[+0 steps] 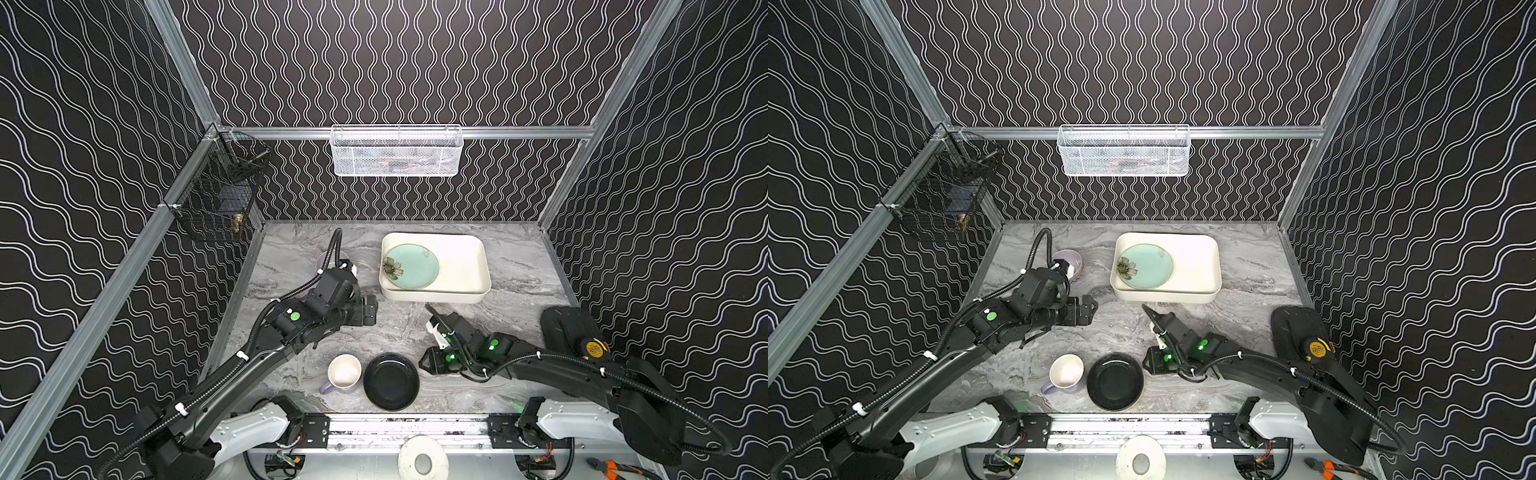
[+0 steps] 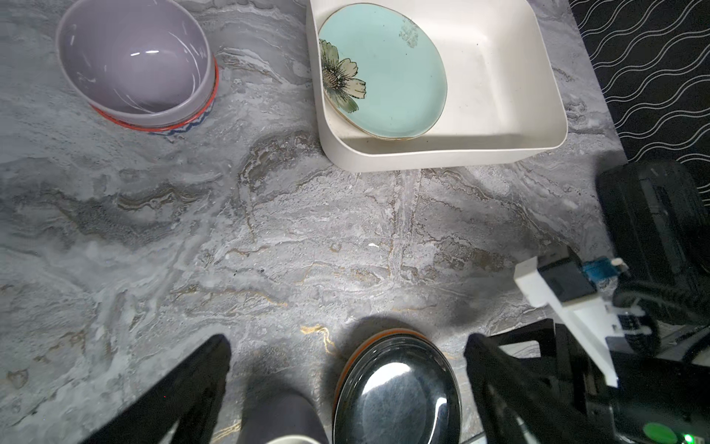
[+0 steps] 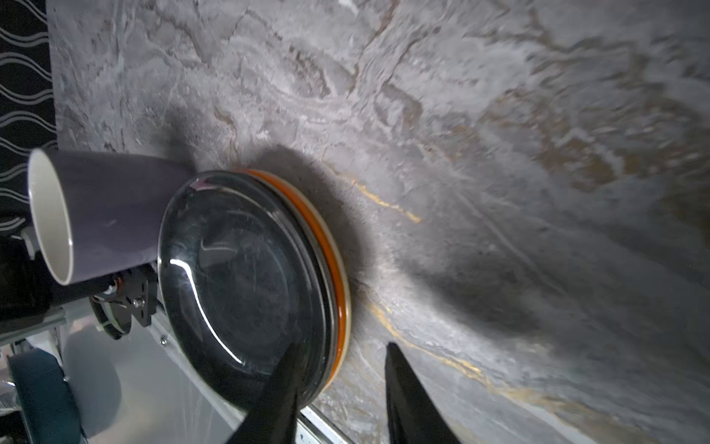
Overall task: Place the mixed dishes into the plastic bin
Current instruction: 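Move the right gripper to the black orange-rimmed plate and pinch its edge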
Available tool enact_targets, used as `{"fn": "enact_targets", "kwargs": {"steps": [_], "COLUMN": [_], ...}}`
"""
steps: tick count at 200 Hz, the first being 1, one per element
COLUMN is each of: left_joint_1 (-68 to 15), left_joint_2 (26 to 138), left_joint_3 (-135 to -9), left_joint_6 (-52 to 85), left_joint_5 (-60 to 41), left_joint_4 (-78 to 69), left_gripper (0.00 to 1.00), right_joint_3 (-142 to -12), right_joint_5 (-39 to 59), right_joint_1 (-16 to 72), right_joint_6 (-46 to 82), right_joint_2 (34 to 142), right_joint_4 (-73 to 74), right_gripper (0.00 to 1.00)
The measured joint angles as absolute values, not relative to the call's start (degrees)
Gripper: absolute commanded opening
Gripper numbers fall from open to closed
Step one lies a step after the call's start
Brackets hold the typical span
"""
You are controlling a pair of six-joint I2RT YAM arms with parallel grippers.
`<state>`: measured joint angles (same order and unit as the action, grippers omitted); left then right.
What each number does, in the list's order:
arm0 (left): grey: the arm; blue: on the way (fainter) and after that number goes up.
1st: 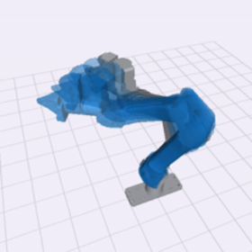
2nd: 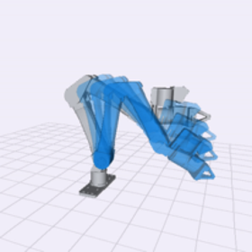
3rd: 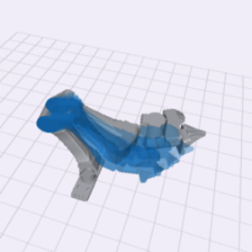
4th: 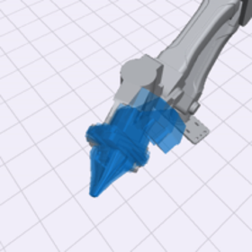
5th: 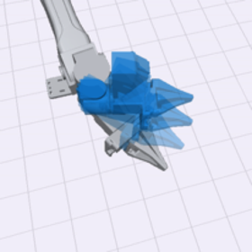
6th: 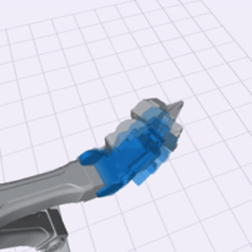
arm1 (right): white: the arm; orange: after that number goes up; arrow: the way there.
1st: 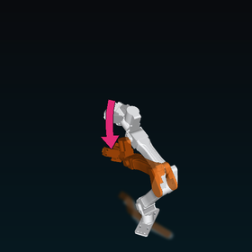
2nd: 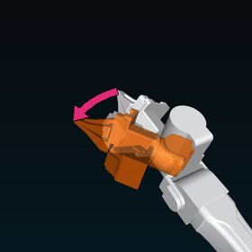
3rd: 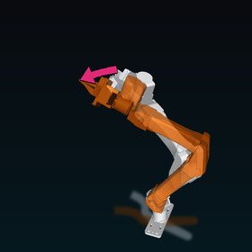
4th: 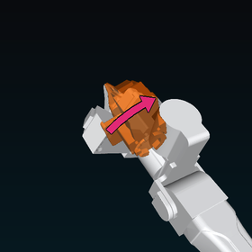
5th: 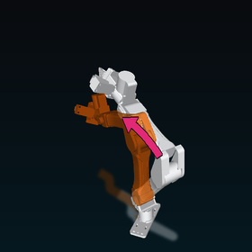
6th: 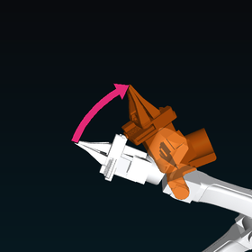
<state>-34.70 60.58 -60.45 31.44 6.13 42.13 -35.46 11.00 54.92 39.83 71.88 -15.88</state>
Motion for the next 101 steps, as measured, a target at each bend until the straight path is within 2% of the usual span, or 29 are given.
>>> {"fn": "enact_targets", "kwargs": {"steps": [64, 101], "left_joint_1": [-34.7, -34.7], "left_joint_2": [58.2, 57.9], "left_joint_3": [-58.0, -57.7], "left_joint_6": [31.6, 31.6], "left_joint_5": [5.7, 5.7], "left_joint_4": [43.3, 43.2], "left_gripper": [0.99, 0.99], "right_joint_3": [-36.5, -37.4], "right_joint_5": [6.8, 5.8], "right_joint_1": [60.6, 60.8], "right_joint_6": [42.9, 43.0], "right_joint_2": [77.9, 80.9], "right_joint_4": [-13.8, -13.6], "right_gripper": [0.37, 0.29]}}
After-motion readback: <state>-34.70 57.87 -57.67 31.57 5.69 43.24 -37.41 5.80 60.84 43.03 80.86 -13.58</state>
